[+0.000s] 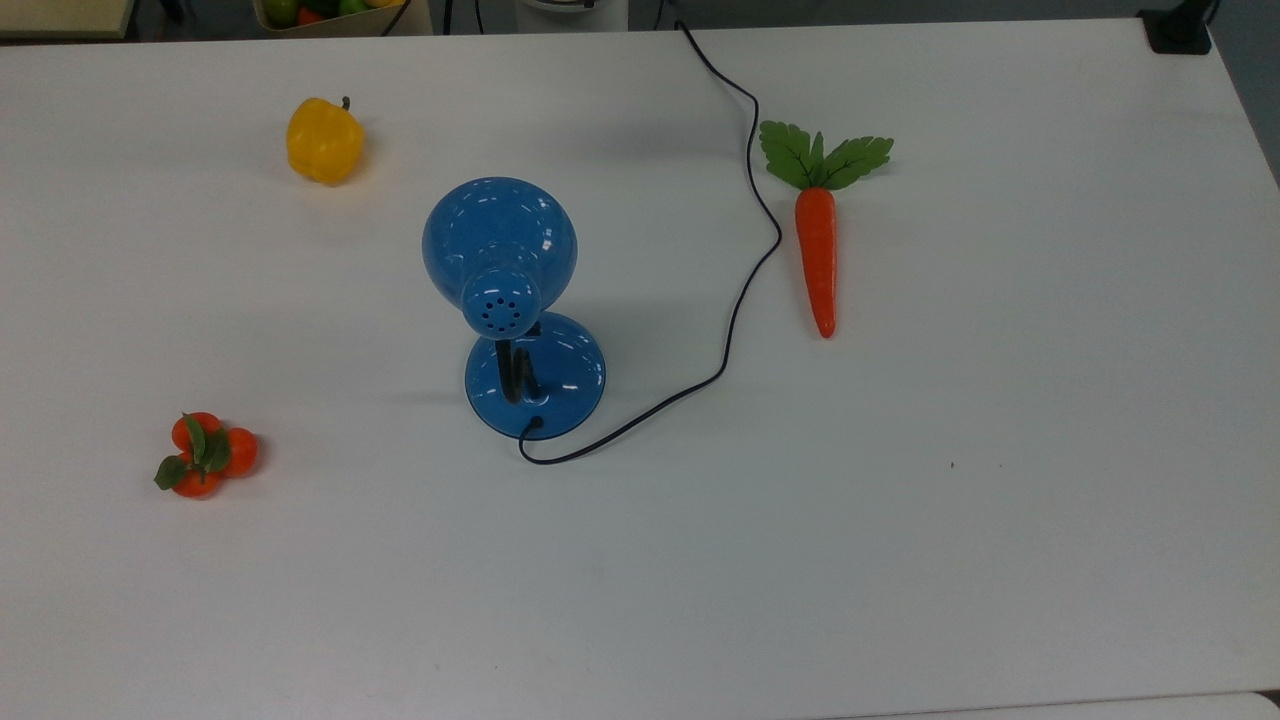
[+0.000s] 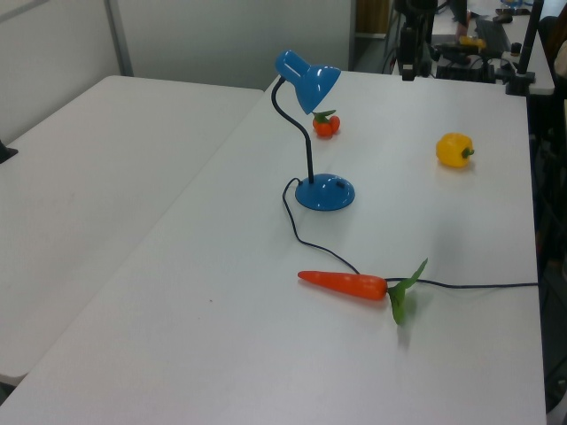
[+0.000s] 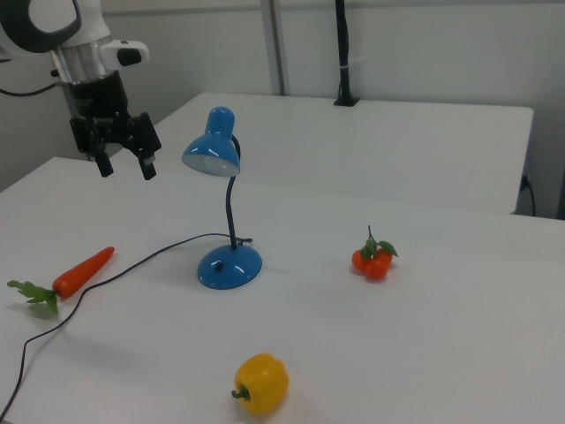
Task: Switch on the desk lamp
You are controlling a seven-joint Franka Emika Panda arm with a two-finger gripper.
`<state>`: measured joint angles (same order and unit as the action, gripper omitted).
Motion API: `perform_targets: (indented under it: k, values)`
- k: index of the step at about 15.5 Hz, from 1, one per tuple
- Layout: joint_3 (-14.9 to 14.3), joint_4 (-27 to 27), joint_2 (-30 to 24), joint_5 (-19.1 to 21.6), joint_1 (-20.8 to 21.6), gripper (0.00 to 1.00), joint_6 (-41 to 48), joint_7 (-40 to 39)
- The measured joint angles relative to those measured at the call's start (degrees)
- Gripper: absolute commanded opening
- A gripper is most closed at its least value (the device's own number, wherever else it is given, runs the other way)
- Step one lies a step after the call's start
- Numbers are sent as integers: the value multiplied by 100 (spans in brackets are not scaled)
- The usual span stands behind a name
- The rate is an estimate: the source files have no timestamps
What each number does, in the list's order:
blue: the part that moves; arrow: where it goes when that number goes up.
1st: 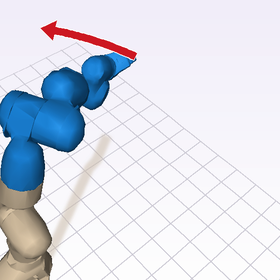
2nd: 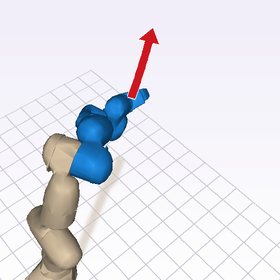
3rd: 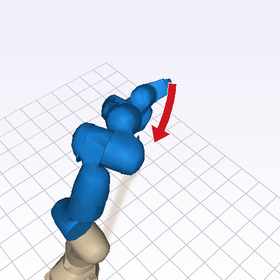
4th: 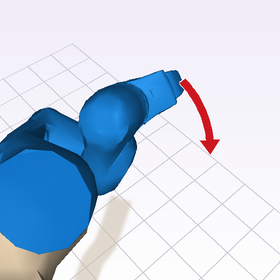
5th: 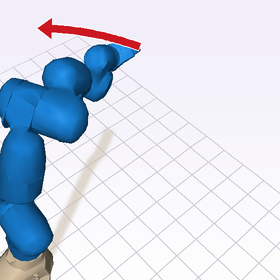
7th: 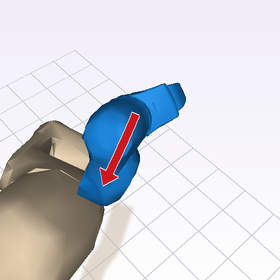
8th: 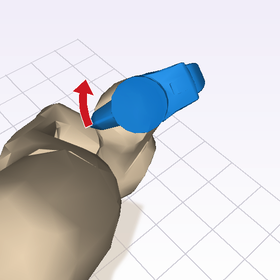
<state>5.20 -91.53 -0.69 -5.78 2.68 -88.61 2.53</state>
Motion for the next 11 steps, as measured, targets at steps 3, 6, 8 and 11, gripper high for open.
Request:
perform_targets:
  k: [3,6,8,11]
  values:
    - [0,0,0,0,0,100,0,0]
    - [0,0,0,0,-4,100,0,0]
    - [-1,0,0,0,-7,100,0,0]
    - [-1,0,0,0,-8,96,0,0]
